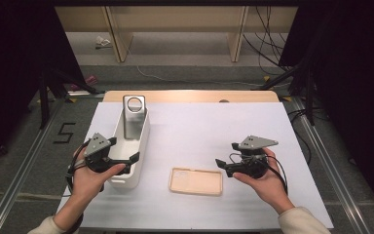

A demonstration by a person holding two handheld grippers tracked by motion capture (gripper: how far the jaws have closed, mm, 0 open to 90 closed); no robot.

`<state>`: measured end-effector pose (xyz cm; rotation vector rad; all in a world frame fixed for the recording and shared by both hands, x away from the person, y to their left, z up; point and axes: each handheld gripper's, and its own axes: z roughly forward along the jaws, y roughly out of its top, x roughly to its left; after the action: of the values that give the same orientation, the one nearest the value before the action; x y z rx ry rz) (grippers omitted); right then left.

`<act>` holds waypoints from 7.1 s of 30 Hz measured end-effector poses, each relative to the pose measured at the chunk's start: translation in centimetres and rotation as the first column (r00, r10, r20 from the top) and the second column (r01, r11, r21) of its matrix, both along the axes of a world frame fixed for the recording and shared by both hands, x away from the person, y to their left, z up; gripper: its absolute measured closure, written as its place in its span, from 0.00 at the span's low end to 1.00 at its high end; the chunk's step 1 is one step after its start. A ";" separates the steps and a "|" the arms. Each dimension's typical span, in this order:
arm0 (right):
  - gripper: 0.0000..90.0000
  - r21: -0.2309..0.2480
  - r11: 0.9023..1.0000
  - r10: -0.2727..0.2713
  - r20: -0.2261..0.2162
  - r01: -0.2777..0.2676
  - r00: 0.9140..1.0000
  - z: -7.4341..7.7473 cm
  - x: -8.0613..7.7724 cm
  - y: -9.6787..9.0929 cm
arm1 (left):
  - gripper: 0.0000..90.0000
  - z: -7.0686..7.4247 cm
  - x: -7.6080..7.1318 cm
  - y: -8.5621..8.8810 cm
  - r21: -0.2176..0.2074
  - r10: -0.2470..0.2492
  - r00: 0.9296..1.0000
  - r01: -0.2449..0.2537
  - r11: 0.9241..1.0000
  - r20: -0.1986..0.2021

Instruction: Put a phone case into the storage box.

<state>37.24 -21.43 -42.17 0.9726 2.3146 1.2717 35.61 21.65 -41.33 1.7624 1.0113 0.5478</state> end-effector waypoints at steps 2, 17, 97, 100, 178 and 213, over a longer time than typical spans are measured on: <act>0.18 0.000 1.000 -0.003 0.001 0.003 1.000 0.0 0.0 0.0 | 0.00 0.0 0.0 0.0 0.000 0.003 1.000 -0.003 1.000 -0.002; 0.67 -0.095 0.995 0.014 -0.088 -0.022 0.996 -0.8 1.6 0.8 | 0.00 0.2 0.0 -0.1 -0.026 0.002 1.000 -0.001 1.000 0.006; 1.00 -0.330 0.944 -0.087 -0.257 -0.003 0.962 -4.9 7.9 9.3 | 0.01 0.1 -0.1 -0.5 -0.026 -0.018 1.000 0.018 1.000 -0.005; 1.00 -0.330 0.943 -0.121 -0.263 0.029 0.957 -4.9 8.2 8.5 | 0.01 0.1 -0.1 -0.5 -0.026 -0.019 1.000 0.019 0.999 -0.004; 0.25 -0.605 0.676 0.315 -0.279 -0.421 0.907 -2.7 1.1 6.1 | 0.02 -0.8 -1.6 -0.8 -0.001 -0.087 0.996 0.087 0.996 0.015; 0.64 -0.656 0.528 0.385 -0.382 -0.540 0.840 -3.3 0.8 8.4 | 0.02 -0.8 -1.5 -1.1 0.001 -0.099 0.995 0.099 0.995 0.013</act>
<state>38.02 -13.04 -45.50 0.1687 2.9615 0.2037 34.08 20.56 -42.17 1.7962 0.9096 0.4969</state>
